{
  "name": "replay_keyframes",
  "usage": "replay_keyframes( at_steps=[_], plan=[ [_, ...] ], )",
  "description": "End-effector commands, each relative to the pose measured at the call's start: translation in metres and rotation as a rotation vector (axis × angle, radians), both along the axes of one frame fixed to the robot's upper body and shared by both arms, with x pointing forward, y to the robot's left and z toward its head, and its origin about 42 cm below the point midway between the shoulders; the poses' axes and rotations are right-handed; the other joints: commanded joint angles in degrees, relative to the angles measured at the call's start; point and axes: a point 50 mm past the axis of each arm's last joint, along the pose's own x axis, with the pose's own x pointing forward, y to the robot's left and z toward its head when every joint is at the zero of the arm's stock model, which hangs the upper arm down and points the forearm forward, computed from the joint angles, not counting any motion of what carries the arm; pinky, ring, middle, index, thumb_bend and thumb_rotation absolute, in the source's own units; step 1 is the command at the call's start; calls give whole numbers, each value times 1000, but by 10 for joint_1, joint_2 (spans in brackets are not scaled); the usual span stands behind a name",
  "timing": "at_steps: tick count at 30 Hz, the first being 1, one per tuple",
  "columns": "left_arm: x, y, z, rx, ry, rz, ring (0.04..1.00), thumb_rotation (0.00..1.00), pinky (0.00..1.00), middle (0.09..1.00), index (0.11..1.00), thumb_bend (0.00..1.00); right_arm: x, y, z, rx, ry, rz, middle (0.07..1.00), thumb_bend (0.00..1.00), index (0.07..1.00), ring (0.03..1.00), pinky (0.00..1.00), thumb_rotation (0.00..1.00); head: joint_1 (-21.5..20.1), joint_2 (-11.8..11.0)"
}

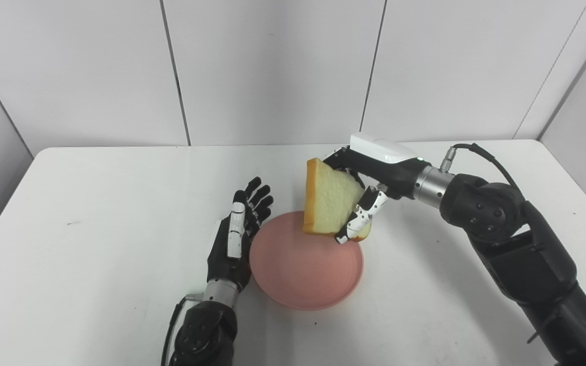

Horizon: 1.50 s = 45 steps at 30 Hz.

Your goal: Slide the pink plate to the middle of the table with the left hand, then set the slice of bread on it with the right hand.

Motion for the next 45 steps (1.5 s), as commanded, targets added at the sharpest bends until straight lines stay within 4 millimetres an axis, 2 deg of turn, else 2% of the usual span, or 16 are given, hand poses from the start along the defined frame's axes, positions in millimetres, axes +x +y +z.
replay_keyframes(
  at_steps=[1, 17, 23, 42, 45],
  plan=[
    [7, -16, 22, -18, -82, -4, 904, 1000, 940, 906, 888, 663, 2, 12, 30, 4, -65, 43, 433, 526, 514, 337, 258, 0, 4, 0],
    [9, -24, 25, 28, -101, 39, 868, 1000, 885, 895, 894, 672, 8, 32, 21, -110, 18, 85, 417, 524, 519, 316, 247, 0, 27, 5],
    [9, -23, 27, 46, -117, 50, 866, 1000, 877, 901, 900, 662, 13, 37, 11, -160, 62, 78, 448, 528, 511, 366, 286, 0, 25, 6],
    [11, -20, 29, 34, -126, 64, 886, 1000, 900, 918, 901, 645, 20, 51, -11, -312, 71, 70, 441, 529, 509, 349, 276, 0, 20, 8],
    [11, -20, 30, 32, -127, 62, 890, 1000, 907, 919, 901, 649, 20, 53, -13, -328, 72, 73, 460, 530, 500, 375, 300, 0, 19, 8]
  ],
)
